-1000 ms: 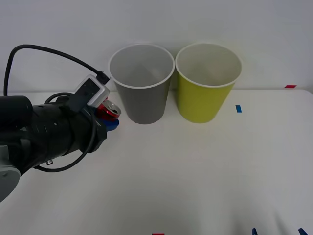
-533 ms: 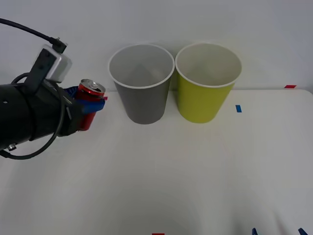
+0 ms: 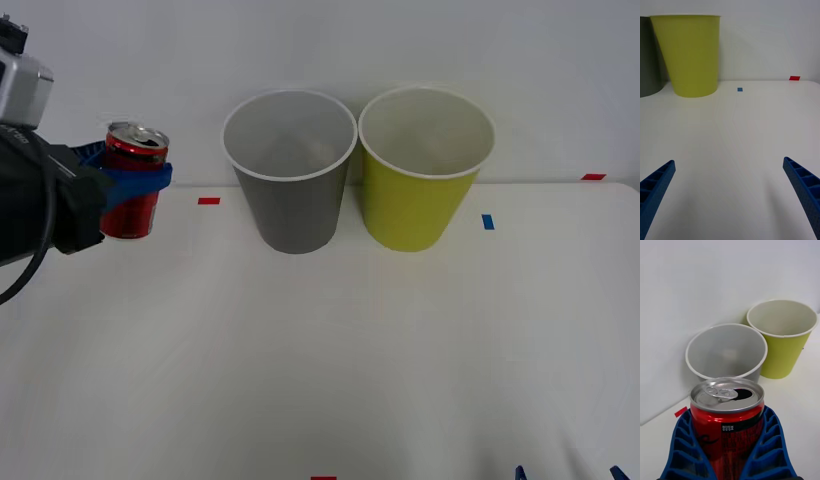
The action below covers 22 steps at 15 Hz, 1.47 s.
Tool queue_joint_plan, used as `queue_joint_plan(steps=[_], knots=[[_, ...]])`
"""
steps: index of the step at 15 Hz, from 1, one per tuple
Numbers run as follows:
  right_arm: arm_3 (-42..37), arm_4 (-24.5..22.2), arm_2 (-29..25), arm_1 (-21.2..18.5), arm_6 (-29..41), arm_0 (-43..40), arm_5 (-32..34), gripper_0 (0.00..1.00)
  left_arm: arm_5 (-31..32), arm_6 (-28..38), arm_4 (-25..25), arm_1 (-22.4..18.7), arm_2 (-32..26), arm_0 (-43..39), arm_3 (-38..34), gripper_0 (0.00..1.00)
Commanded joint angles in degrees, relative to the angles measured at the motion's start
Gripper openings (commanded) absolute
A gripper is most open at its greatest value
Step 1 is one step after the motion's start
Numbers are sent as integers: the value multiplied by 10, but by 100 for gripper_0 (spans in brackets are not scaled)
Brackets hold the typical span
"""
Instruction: Put cans in the gray bin and PET bottles in the light green bin.
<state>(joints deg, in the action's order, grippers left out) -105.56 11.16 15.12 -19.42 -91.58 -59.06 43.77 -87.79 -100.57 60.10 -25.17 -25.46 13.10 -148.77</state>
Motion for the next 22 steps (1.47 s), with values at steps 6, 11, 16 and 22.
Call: queue_joint_plan(steps=[6,11,16,22], knots=[[0,0,0,0,0,0,0,100,-2,-5,-25,29,-2,102,62,0],[0,0,0,0,0,0,0,100,-2,-1,-132,57,55,192,84,0],[0,0,0,0,0,0,0,100,44,10,-215,94,125,233,146,0],[0,0,0,0,0,0,0,100,178,7,-227,115,190,282,313,0]])
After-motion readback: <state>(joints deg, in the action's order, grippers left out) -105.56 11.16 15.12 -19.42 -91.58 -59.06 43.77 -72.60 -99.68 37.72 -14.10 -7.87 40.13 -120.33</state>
